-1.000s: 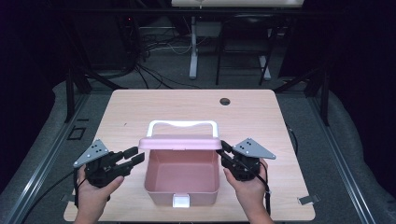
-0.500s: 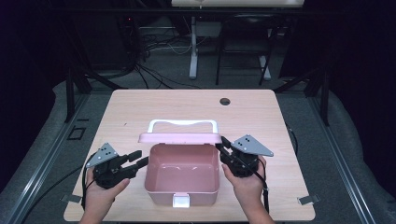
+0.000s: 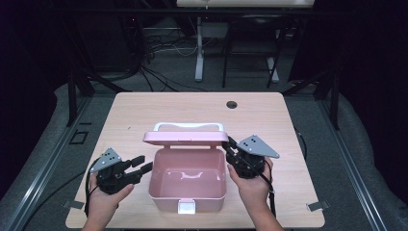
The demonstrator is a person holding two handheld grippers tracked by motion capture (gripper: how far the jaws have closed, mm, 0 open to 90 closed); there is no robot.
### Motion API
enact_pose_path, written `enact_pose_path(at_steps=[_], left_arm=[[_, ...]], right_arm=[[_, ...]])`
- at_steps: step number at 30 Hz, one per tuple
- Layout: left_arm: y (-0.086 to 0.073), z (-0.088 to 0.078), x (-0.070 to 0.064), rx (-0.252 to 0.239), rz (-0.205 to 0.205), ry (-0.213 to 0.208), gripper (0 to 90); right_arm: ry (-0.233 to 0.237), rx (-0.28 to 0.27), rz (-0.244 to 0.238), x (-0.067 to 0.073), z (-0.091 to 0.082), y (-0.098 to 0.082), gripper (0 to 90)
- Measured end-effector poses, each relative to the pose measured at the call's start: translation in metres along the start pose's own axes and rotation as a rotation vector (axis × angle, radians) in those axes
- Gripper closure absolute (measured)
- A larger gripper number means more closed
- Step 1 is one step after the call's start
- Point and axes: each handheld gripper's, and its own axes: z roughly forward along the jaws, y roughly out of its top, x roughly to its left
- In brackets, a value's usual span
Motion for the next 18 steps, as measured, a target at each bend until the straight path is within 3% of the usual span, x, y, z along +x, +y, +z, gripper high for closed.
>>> enact_pose_path(at_steps=[18], left_arm=[[-0.0057, 0.0060, 0.0018, 0.031, 0.016, 0.001, 56.9]], right_arm=[[-0.031, 0.014, -0.016, -0.0027, 0.0093, 0.0091, 81.8]])
